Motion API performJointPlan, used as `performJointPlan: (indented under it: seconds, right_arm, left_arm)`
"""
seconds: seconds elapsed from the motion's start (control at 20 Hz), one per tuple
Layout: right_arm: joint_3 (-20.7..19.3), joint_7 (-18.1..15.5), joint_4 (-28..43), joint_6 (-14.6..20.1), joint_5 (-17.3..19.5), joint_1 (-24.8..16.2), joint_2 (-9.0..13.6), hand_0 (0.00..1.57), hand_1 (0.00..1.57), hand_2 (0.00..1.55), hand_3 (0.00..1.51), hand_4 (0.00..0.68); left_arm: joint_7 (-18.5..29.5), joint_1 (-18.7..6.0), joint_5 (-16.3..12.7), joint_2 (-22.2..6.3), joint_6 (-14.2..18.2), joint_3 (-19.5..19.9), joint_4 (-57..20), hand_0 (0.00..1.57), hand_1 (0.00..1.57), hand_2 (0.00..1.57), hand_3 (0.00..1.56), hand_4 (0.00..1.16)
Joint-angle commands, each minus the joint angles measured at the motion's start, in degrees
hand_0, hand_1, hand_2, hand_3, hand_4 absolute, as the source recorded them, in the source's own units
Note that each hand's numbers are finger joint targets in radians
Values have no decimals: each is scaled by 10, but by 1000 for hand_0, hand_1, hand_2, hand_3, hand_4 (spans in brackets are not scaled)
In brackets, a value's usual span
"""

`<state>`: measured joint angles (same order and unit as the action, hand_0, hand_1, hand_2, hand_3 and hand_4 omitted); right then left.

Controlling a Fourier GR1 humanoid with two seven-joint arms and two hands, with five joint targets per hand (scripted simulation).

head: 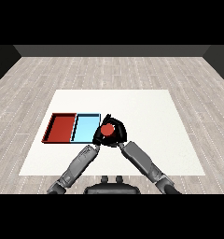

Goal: Pick the red can and put it in the red box

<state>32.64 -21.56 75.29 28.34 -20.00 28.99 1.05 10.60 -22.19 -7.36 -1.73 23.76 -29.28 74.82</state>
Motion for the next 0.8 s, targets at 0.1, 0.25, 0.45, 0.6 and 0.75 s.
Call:
performJointPlan:
  seconds: [0.1, 0.25, 0.45, 0.6, 0.75]
  right_arm:
    - [3, -10, -12, 14, -40, 38, -10, 1503, 1503, 1452, 1400, 523]
    - [16, -19, 13, -2, -8, -19, -10, 1470, 1470, 1441, 1394, 531]
    - [9, -14, 8, -8, -22, 10, -10, 1470, 1470, 1437, 1391, 557]
    - [-31, 8, 19, -47, 1, -10, 1, 1516, 1516, 1451, 1393, 549]
    - [7, 30, 54, 14, 2, 10, -10, 1522, 1522, 1458, 1398, 538]
  left_arm:
    - [2, -27, -37, 16, 66, -50, -33, 1552, 1552, 1479, 1384, 868]
    - [-70, -13, 5, 16, 39, -27, 18, 1571, 1571, 1541, 1454, 973]
    - [-70, -69, 16, 16, 95, -39, -27, 1571, 1571, 1471, 1332, 892]
    - [-42, -16, 19, 16, 84, -25, -1, 1571, 1571, 1494, 1360, 863]
    - [-59, -30, 12, 16, 98, -31, 8, 1571, 1571, 1500, 1382, 873]
